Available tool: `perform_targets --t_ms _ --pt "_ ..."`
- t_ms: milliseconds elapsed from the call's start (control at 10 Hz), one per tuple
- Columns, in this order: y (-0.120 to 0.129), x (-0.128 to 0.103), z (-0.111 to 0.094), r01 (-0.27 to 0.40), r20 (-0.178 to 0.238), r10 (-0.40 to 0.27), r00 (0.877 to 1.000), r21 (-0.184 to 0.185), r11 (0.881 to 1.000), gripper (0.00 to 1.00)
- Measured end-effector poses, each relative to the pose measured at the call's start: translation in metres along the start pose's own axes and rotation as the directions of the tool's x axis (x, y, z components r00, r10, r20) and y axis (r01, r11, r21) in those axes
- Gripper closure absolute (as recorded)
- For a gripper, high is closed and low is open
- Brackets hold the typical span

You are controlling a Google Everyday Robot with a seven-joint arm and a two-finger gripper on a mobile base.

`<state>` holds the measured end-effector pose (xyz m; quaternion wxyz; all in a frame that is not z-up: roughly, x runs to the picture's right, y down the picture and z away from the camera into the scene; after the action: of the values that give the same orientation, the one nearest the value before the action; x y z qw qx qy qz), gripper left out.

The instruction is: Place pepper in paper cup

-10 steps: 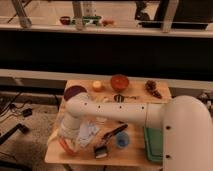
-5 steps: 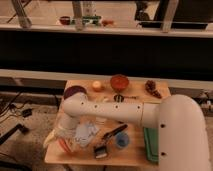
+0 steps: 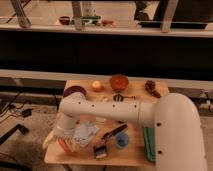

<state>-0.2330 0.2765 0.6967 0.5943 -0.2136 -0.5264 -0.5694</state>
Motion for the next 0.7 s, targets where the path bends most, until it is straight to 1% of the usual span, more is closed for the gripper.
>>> perform_targets --t_ms 500,600,700 --pt "0.0008 0.0009 -0.0008 -0.003 -0.003 0.003 1.000 0.002 1.000 0.20" --pt "0.0002 0.0016 -0.0004 0.002 -0.006 -0.002 1.000 -0.004 1.000 0.20" --pt "-0.0015 0.0042 0.0018 0.027 -0.015 -0.027 1.000 -0.033 0.999 0.20"
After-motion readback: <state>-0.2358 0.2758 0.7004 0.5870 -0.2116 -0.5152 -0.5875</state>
